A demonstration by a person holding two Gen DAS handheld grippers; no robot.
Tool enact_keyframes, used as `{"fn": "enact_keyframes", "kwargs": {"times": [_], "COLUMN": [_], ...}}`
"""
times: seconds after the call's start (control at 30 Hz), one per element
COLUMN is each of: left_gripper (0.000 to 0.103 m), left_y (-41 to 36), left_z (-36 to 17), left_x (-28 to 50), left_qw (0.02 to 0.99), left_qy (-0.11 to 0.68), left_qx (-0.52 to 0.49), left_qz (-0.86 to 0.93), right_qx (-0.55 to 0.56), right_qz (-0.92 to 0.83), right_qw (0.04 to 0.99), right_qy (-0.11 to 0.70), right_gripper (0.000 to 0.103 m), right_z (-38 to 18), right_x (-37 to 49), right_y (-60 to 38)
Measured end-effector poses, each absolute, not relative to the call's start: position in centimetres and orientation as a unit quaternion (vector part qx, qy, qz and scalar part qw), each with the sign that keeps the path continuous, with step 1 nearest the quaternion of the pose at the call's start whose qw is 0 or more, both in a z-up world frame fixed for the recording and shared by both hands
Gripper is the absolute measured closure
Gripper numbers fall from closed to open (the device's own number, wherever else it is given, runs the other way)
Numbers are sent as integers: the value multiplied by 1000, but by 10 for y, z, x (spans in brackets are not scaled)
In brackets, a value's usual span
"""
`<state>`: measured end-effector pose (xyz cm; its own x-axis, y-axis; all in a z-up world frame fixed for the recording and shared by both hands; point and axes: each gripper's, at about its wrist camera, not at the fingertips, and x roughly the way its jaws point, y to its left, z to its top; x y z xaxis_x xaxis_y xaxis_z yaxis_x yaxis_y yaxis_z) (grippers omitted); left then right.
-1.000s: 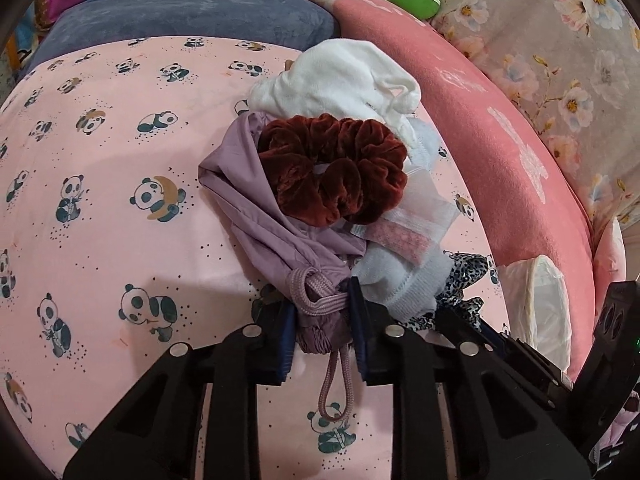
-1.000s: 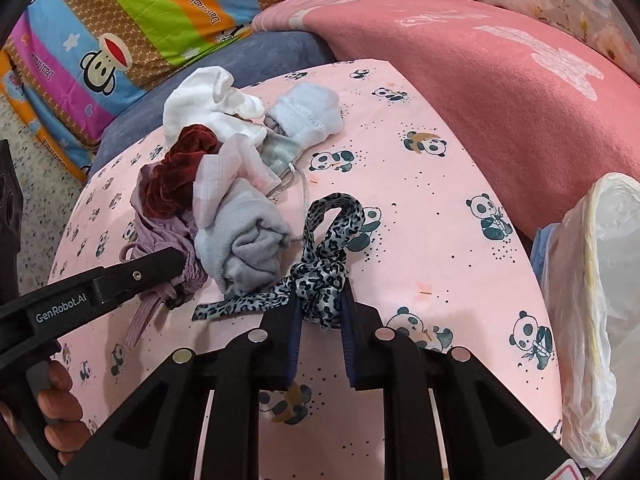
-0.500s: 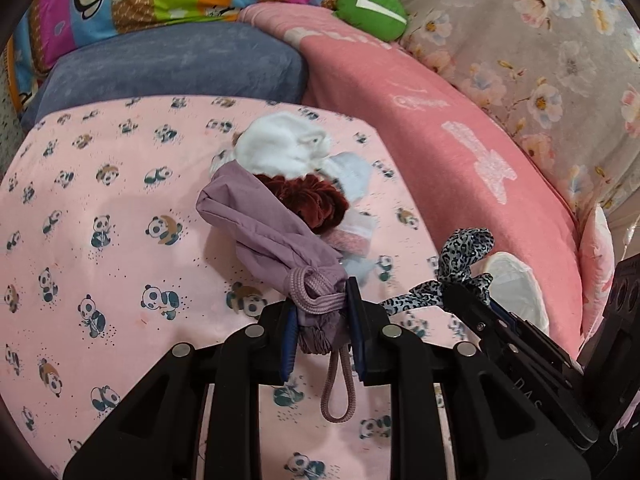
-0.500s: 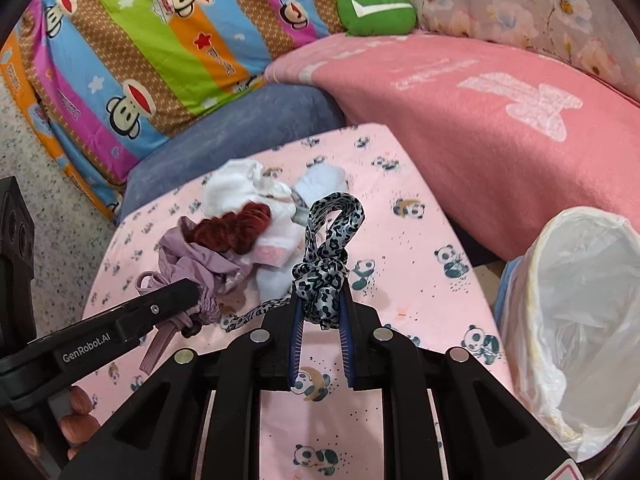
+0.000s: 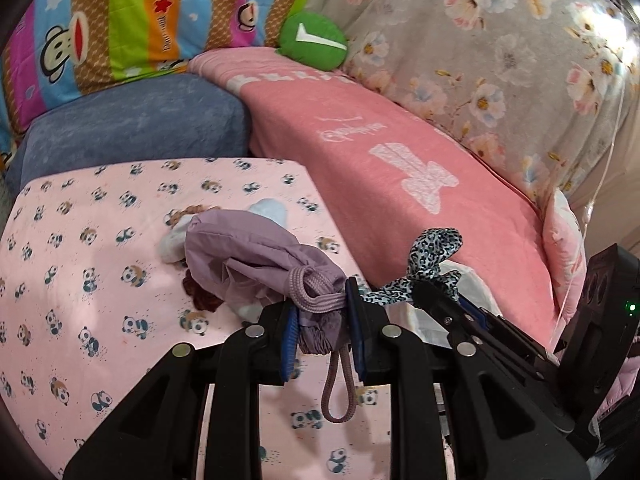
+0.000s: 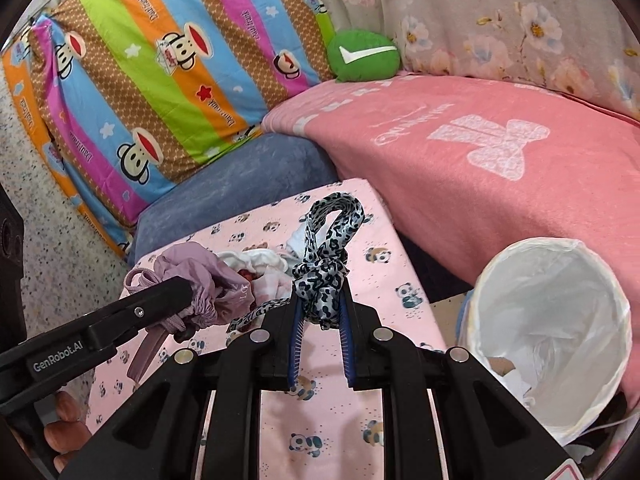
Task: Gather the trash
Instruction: 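Carry pouch and leopard strap to the wastebasket and open both tools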
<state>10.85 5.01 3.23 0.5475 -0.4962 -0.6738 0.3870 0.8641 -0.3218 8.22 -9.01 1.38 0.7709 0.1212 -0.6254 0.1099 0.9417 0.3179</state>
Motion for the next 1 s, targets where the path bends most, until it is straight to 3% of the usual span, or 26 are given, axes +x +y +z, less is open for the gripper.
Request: {"fn": "enact_keyframes", "kwargs": {"times": [1.0], "left_gripper": [81], "left_y": [-124], "left_z": [29], "left_x": [61], "left_qw": [819], "left_qy": [407], "left_qx": [35], "left_qz": [-403], "right_qx": [242], "right_qz": [-147], "right_qw": [907], "right_qy": [312], "right_gripper": [86], "right_z": [1], "right_x": [-5], "right_y": [-248]}}
